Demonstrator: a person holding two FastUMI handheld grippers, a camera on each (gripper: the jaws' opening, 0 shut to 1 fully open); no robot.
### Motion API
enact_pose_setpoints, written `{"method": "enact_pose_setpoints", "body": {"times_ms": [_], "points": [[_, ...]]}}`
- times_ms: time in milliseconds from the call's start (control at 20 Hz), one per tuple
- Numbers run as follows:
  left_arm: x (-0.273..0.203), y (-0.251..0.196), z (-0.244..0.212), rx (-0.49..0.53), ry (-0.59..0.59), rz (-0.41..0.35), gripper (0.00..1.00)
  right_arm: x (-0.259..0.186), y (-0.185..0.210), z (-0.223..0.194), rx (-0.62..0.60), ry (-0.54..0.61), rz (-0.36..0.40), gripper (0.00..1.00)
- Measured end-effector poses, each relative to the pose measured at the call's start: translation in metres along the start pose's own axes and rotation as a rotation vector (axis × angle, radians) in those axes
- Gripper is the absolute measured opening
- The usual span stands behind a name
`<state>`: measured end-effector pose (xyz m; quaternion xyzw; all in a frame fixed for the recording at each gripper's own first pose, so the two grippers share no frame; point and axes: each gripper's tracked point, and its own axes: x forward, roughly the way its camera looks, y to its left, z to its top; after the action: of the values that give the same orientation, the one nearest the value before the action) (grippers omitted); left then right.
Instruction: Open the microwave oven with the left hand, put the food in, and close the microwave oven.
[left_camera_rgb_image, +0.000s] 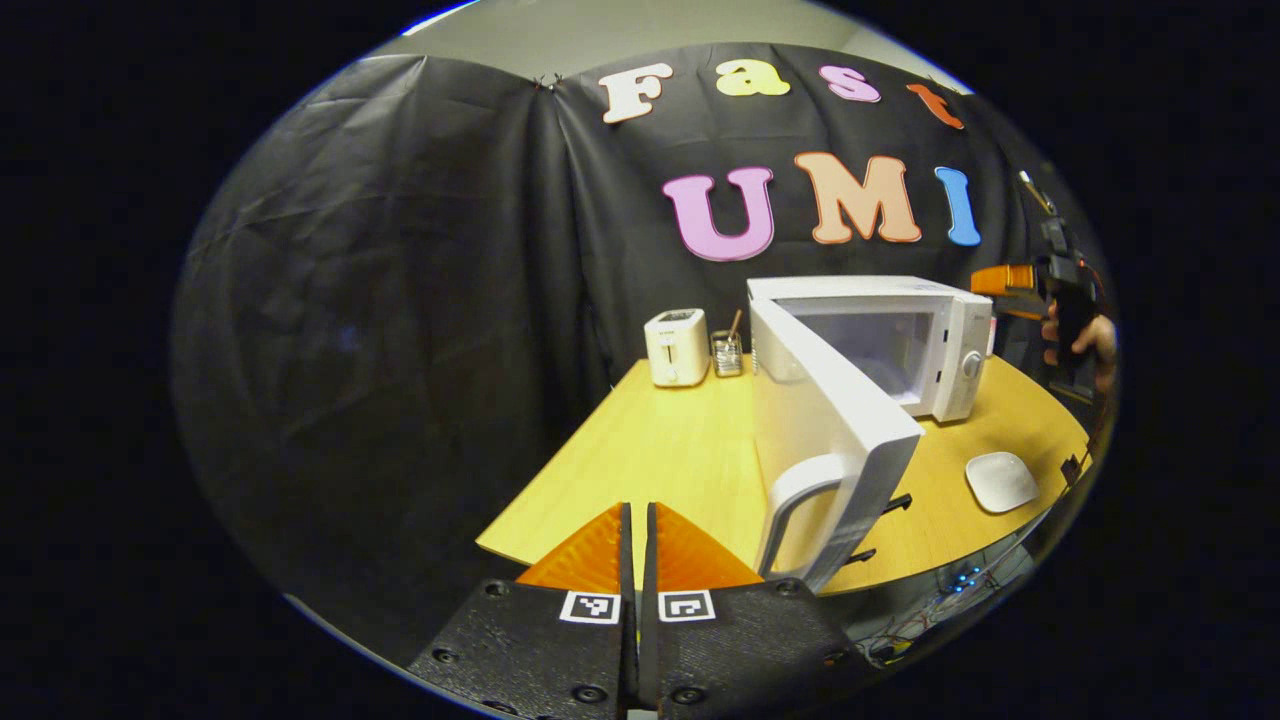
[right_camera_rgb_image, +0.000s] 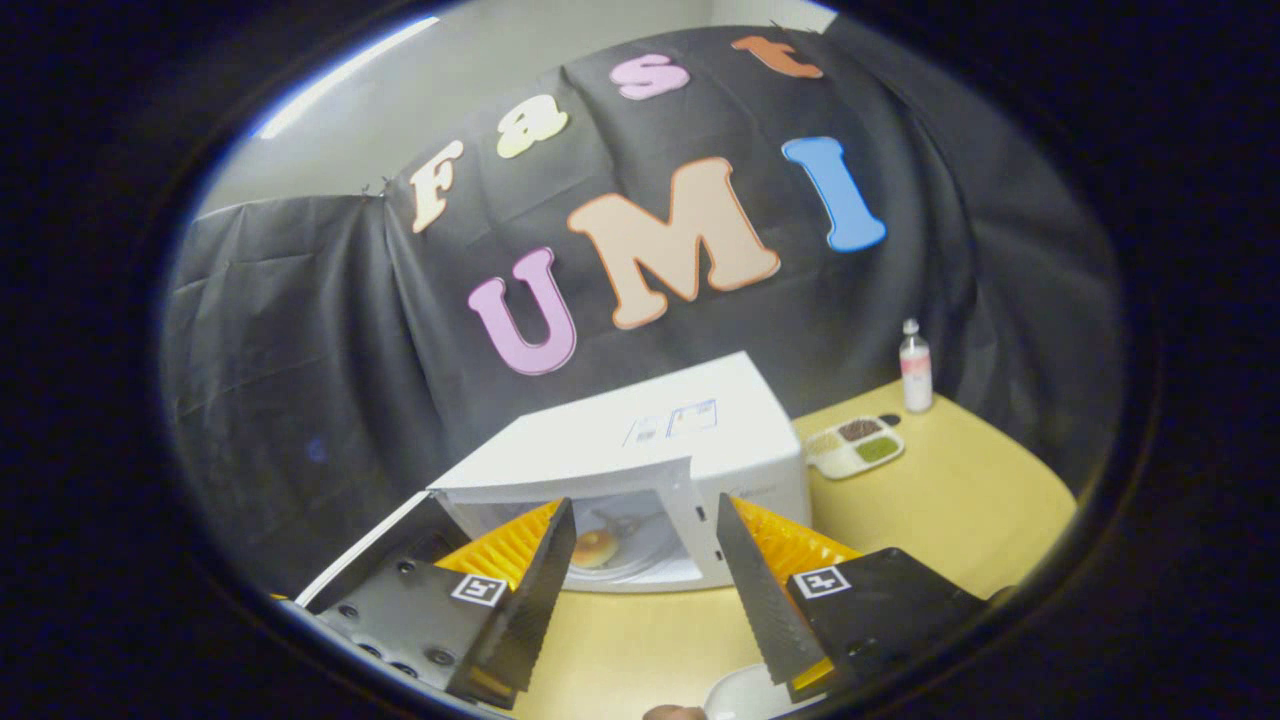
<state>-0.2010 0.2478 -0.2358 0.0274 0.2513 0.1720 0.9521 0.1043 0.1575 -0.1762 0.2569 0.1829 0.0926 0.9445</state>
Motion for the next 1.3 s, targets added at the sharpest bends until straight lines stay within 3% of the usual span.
{"method": "enact_pose_setpoints", "body": {"times_ms": [200,400,650,900,1250,1300], "points": [[0.017,-0.007,-0.033,0.062,0.071,0.006,0.00,-0.025,-0.009,0.056,-0.091,-0.080,0.000,0.80],[0.020,-0.024,-0.035,0.068,0.084,-0.037,0.00,-0.043,-0.016,0.098,-0.183,-0.165,-0.019,0.80],[0.031,-0.051,-0.031,0.116,0.080,-0.073,0.00,-0.064,-0.027,0.118,-0.205,-0.205,-0.059,0.81],[0.033,-0.091,-0.027,0.106,0.080,-0.165,0.00,-0.085,-0.045,0.135,-0.190,-0.230,-0.106,0.81],[0.048,-0.159,-0.007,0.172,0.058,-0.301,0.00,-0.117,-0.065,0.155,-0.178,-0.255,-0.158,0.81],[0.052,-0.168,-0.005,0.179,0.055,-0.319,0.02,-0.120,-0.067,0.160,-0.195,-0.260,-0.162,0.87]]}}
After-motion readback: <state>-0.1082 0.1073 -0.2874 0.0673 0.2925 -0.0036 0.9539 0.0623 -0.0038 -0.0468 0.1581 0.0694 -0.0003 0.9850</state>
